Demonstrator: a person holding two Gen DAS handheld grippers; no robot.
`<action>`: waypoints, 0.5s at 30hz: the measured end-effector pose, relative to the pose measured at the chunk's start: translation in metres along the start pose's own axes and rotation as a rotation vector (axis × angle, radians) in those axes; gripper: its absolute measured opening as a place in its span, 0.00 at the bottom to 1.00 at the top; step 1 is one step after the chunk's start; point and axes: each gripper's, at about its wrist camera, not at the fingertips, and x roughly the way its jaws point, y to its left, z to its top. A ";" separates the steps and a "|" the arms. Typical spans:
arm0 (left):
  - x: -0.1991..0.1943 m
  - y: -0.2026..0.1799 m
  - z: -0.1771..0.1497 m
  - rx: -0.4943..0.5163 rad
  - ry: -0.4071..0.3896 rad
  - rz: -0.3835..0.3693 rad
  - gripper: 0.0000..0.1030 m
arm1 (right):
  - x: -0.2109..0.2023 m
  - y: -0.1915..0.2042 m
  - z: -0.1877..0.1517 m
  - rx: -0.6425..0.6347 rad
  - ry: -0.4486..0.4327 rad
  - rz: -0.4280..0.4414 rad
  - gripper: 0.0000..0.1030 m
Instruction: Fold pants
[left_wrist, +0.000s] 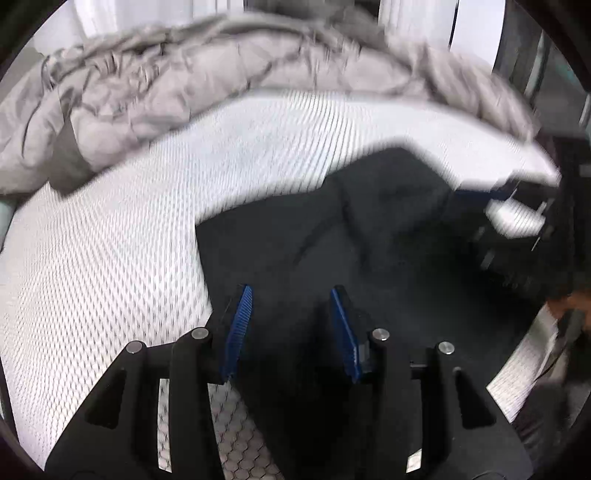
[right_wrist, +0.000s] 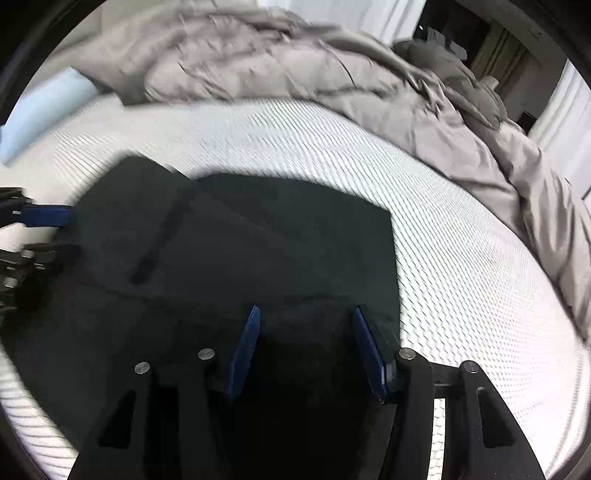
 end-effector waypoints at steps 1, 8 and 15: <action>-0.001 0.004 0.010 -0.037 -0.029 -0.035 0.41 | -0.005 0.002 0.004 0.011 -0.023 0.044 0.52; 0.069 0.013 0.023 -0.110 0.062 -0.025 0.40 | 0.048 0.035 0.034 0.048 0.058 0.127 0.52; 0.047 0.036 0.013 -0.154 0.063 -0.002 0.44 | 0.039 -0.004 0.012 0.046 0.117 -0.094 0.57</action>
